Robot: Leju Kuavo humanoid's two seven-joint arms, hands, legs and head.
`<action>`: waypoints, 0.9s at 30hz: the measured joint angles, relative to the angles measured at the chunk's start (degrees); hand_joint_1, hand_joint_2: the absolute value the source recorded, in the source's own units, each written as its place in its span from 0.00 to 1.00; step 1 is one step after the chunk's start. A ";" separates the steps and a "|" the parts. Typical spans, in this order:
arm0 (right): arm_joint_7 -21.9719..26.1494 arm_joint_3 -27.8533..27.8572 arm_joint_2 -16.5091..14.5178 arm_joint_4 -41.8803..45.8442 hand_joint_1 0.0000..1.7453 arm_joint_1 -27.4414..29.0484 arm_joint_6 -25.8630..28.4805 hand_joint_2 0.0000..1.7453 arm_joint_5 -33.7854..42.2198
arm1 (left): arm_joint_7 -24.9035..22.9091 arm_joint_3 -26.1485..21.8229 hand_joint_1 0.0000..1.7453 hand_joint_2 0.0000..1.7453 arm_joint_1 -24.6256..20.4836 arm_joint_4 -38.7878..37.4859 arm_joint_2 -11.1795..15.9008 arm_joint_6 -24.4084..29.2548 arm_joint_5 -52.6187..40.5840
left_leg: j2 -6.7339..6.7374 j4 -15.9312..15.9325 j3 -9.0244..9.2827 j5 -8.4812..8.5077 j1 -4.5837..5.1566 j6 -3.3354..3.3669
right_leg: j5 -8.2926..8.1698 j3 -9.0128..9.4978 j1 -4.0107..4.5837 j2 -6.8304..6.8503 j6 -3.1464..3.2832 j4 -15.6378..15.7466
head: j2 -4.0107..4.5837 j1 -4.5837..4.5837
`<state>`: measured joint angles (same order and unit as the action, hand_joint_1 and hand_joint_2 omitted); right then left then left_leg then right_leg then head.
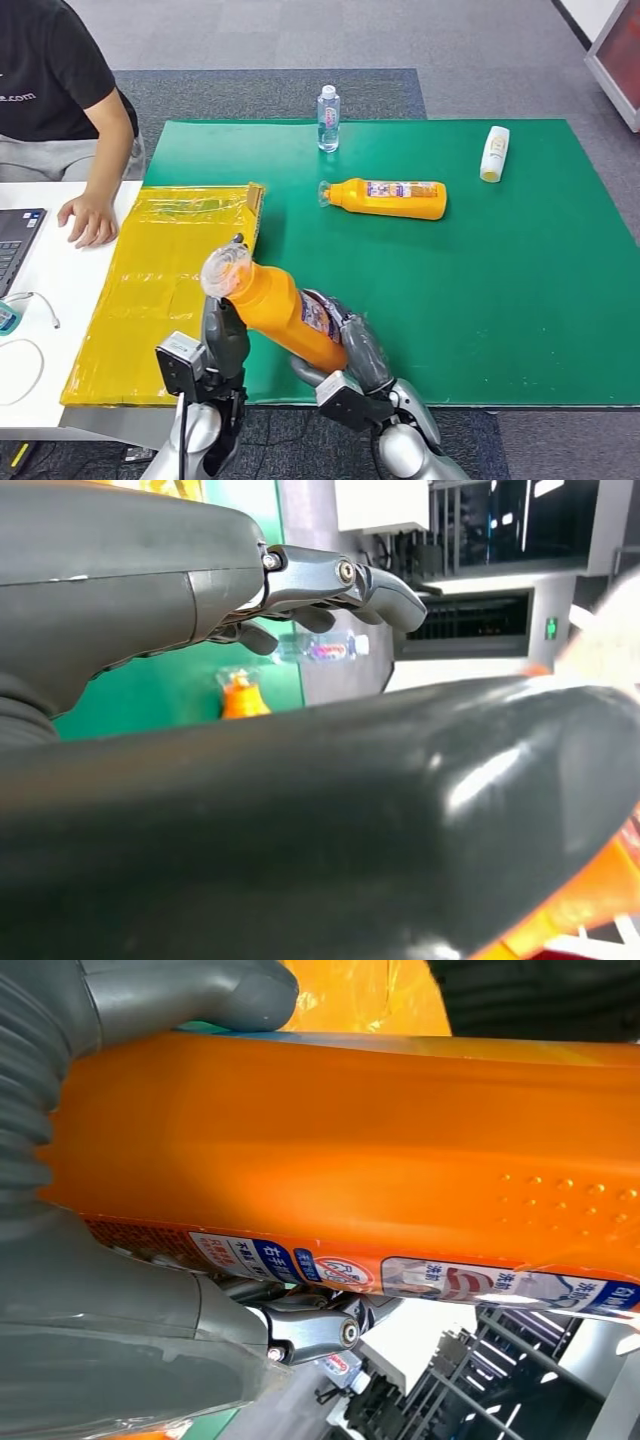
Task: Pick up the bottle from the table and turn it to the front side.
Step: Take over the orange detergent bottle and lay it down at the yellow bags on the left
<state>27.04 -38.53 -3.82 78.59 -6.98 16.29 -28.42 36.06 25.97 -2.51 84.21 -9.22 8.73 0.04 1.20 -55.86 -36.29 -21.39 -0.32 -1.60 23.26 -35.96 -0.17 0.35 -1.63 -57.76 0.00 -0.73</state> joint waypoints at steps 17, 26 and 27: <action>0.91 -0.21 0.00 -2.25 1.00 -1.44 0.56 1.00 3.41 | -1.92 4.77 0.00 0.00 -1.93 0.72 0.56 -3.28 0.30 | 0.00 0.00 -0.02 0.00 0.00 0.00 | 0.00 -0.01 0.00 0.00 0.00 0.00 | 0.00 0.00; 1.16 -0.05 0.00 -3.66 1.00 -2.86 2.87 1.00 0.61 | -3.74 5.25 0.00 0.00 -2.94 0.72 0.65 -4.78 1.98 | 0.00 0.00 -0.02 0.00 0.00 0.00 | 0.00 -0.01 0.00 0.00 0.00 0.00 | 0.00 0.01; 1.13 -0.04 0.00 -3.82 1.00 -2.89 3.45 1.00 0.05 | -4.21 5.21 0.00 0.00 -2.99 0.72 0.66 -5.22 2.70 | 0.00 0.00 -0.02 0.00 0.00 0.00 | 0.00 -0.01 0.00 0.00 0.00 0.00 | 0.00 0.00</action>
<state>28.16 -38.57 -3.82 74.77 -9.87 19.74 -28.37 31.85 31.18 -5.50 84.94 -8.57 3.51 2.74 1.20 -55.86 -36.31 -21.39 -0.32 -1.60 23.26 -35.97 -0.17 0.35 -1.63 -57.76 0.00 -0.73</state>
